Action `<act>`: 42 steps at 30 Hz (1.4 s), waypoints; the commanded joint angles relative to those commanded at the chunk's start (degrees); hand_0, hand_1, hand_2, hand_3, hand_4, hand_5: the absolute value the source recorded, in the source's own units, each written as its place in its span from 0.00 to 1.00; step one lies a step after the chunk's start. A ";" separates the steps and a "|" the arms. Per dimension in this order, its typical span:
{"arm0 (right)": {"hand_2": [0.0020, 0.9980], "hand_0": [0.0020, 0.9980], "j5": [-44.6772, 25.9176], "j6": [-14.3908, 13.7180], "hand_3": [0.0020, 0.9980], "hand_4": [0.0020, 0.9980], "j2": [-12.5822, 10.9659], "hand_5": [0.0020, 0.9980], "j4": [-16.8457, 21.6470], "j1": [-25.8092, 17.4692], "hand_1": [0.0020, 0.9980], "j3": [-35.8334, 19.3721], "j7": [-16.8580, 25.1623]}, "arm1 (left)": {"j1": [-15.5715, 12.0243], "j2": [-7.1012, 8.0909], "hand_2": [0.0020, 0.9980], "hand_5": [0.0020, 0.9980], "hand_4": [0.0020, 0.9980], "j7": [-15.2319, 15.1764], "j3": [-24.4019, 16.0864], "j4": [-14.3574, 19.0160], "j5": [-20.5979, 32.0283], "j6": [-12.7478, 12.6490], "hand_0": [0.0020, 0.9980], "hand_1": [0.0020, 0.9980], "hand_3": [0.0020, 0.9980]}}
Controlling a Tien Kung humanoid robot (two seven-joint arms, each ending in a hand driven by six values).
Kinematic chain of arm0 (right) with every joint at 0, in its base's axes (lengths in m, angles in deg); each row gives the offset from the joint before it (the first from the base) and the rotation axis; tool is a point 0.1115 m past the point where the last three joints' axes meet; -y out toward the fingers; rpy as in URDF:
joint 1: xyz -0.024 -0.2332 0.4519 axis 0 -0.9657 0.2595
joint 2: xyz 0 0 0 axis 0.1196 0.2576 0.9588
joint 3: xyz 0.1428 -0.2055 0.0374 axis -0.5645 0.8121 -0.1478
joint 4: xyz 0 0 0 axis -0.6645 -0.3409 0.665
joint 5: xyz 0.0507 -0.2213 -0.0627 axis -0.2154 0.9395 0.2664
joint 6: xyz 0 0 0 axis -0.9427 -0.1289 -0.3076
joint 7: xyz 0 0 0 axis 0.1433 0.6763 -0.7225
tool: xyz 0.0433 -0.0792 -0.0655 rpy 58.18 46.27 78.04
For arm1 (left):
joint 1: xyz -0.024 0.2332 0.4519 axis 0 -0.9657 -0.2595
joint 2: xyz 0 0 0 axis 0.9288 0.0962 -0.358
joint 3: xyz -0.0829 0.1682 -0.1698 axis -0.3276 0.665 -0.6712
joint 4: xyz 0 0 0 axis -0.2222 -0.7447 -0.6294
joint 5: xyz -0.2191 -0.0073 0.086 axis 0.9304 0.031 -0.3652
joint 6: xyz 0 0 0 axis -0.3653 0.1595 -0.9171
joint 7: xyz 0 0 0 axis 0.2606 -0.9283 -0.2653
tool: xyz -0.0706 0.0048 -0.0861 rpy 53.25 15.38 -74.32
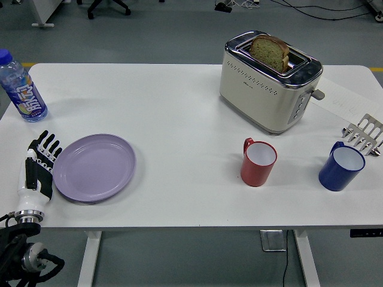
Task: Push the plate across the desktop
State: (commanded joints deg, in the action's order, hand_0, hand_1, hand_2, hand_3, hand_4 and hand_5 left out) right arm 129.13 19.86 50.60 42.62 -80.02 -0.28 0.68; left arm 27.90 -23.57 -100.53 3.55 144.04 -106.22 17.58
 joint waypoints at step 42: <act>0.65 0.60 0.05 0.07 0.62 0.14 -0.21 0.35 0.00 -0.06 0.54 0.27 0.13 | 1.27 -2.24 0.93 1.00 0.49 -0.93 7.03 0.84 1.93 -0.84 0.89 0.90 0.90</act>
State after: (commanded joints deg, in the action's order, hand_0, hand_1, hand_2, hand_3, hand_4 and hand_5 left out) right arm 129.18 19.93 50.39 42.62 -80.08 -0.01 0.80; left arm 29.17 -25.81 -101.45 10.58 144.88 -104.29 16.74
